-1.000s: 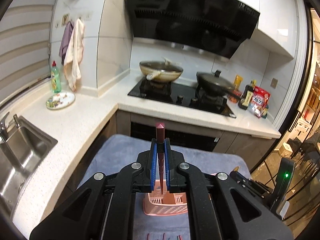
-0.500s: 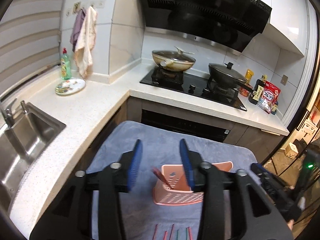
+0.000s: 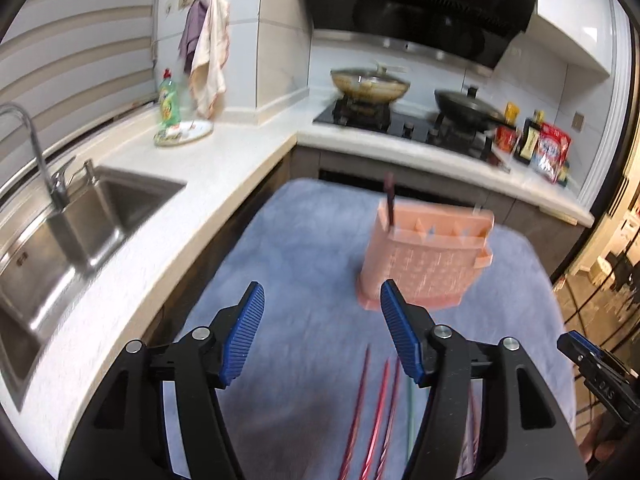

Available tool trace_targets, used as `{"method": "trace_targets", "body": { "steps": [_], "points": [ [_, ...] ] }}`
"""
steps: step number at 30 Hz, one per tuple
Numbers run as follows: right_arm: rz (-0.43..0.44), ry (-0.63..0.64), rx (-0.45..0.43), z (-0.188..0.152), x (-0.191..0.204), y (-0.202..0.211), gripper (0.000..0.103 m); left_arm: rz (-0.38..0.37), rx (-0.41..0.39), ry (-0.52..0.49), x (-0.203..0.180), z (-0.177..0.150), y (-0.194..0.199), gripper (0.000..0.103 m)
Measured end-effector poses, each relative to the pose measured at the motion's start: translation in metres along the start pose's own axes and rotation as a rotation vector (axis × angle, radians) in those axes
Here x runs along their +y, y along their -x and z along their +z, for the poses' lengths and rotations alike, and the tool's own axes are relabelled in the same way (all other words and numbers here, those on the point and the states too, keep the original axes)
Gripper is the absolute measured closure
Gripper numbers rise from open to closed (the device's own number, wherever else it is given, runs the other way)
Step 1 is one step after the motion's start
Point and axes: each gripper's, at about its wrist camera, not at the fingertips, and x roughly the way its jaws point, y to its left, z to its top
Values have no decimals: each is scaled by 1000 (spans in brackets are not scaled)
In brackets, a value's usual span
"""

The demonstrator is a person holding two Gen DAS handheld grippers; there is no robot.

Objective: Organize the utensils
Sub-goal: 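Move both tools back down to the row of chopsticks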

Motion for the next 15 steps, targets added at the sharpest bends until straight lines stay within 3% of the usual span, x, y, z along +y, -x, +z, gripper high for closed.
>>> {"method": "trace_targets", "body": {
  "steps": [7, 15],
  "points": [
    [-58, 48, 107, -83, 0, 1, 73, 25, 99, -34, 8, -73, -3, 45],
    [-51, 32, 199, -133, 0, -8, 73, 25, 195, -37, 12, -131, -8, 45]
  ]
}}
